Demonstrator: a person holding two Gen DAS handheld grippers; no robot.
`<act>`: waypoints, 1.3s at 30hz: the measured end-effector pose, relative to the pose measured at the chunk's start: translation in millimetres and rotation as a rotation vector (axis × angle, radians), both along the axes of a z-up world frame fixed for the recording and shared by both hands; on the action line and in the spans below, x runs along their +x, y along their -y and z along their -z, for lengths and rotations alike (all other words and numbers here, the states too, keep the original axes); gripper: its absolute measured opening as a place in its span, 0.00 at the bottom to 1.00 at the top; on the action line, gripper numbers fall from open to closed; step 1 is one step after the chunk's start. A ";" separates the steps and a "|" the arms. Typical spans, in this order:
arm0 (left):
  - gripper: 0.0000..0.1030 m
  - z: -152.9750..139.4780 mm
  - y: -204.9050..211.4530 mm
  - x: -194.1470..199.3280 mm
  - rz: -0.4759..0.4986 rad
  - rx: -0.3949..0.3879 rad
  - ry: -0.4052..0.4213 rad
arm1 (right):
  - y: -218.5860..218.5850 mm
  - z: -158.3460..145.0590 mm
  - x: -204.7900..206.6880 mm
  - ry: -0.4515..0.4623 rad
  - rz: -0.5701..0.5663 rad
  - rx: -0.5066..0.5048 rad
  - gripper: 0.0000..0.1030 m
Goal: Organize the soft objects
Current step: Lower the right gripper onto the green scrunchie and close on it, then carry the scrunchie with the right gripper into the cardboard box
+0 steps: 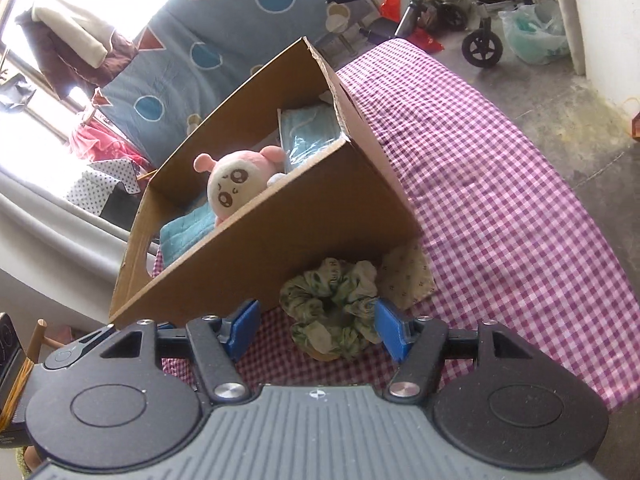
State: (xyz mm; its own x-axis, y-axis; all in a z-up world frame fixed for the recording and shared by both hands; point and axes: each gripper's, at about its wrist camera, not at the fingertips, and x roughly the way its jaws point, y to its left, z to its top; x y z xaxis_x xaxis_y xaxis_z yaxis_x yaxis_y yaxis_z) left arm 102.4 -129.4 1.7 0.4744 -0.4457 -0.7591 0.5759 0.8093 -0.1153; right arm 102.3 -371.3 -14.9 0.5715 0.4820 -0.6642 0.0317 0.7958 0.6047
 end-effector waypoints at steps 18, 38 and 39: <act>0.44 37.5 50.8 33.5 0.060 0.069 -0.049 | -20.9 39.4 29.1 0.071 -0.121 -0.121 0.16; 0.16 -34.4 11.5 -9.4 0.055 -0.112 0.104 | -46.6 -59.2 -25.4 0.344 -0.153 -0.211 0.10; 0.16 -42.3 8.5 -7.9 0.054 -0.134 0.117 | -48.2 -67.8 -24.5 0.364 -0.163 -0.212 0.10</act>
